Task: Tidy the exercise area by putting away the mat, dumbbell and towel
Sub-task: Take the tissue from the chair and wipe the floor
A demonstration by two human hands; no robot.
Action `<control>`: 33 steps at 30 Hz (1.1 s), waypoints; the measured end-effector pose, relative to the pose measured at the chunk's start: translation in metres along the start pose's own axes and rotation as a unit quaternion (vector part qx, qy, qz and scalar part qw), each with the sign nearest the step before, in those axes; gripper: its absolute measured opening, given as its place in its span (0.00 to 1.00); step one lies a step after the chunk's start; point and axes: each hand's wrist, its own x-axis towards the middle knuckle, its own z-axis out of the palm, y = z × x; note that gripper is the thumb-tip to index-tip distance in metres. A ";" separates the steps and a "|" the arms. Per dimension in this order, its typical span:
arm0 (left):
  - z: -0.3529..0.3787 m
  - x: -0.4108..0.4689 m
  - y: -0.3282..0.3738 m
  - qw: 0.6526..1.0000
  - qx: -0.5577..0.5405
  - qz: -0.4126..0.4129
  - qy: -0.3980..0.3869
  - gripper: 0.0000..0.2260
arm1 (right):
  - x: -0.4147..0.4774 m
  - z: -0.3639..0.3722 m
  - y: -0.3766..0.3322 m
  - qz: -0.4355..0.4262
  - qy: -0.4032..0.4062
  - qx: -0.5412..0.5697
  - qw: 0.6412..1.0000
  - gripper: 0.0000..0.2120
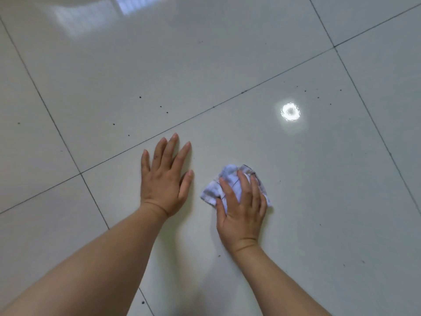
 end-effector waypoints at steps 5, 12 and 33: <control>0.001 0.000 -0.001 1.000 0.000 0.000 0.014 0.25 | 0.002 0.001 -0.001 -0.009 -0.005 -0.008 1.000 0.20; 0.003 -0.001 -0.002 1.000 -0.001 0.005 0.020 0.26 | 0.003 0.003 0.000 -0.009 0.014 0.001 1.000 0.19; -0.008 -0.008 0.005 0.999 0.031 0.025 -0.024 0.25 | -0.030 0.003 -0.009 0.015 0.041 0.040 0.998 0.19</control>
